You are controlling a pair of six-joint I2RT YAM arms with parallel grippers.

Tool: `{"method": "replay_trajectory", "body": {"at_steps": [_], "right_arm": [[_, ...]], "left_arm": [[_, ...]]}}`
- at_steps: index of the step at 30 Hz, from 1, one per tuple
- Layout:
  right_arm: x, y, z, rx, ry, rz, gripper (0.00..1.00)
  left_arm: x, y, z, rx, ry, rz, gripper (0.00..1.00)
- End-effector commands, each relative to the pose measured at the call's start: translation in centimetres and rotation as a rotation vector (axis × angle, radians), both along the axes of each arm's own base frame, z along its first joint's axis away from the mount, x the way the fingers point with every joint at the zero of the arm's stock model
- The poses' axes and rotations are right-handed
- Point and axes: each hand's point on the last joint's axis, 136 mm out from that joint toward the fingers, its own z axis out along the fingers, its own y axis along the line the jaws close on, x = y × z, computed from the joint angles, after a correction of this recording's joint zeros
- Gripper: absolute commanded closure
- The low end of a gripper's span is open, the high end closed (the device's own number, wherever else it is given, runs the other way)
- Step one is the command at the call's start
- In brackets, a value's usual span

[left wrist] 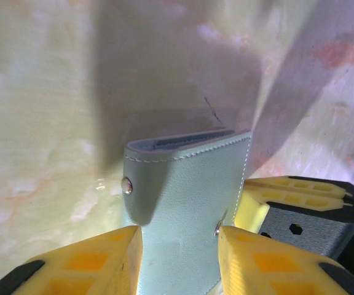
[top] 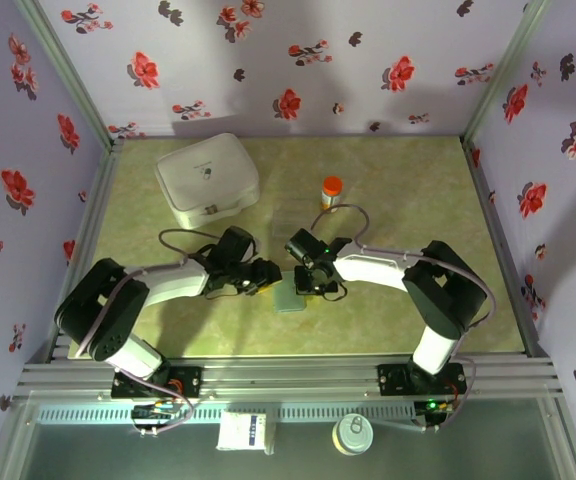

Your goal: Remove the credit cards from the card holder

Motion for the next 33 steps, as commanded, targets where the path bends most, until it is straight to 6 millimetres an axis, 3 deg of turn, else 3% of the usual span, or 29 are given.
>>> {"method": "replay_trajectory", "body": {"at_steps": [1,10,16,25,33], "right_arm": [[0.3,-1.2,0.3,-0.024,-0.015,-0.032,0.91],[2.5,-3.7,2.4,-0.071,-0.059,-0.062,0.93],[3.4,-3.7,4.1,-0.089,-0.078,-0.034,0.92],[4.2,-3.0,7.5,-0.093,-0.114,-0.011,0.91],[3.6,-0.2,8.7,-0.049,-0.117,0.032,0.91]], "left_arm": [[1.2,0.9,1.0,0.013,-0.051,0.017,0.62],[2.9,3.0,2.0,0.044,-0.094,0.065,0.62],[4.0,4.5,2.2,0.093,-0.12,0.114,0.57],[5.1,5.3,4.9,0.094,-0.232,0.14,0.54],[4.6,6.5,5.3,0.118,-0.256,0.139,0.56]]}}
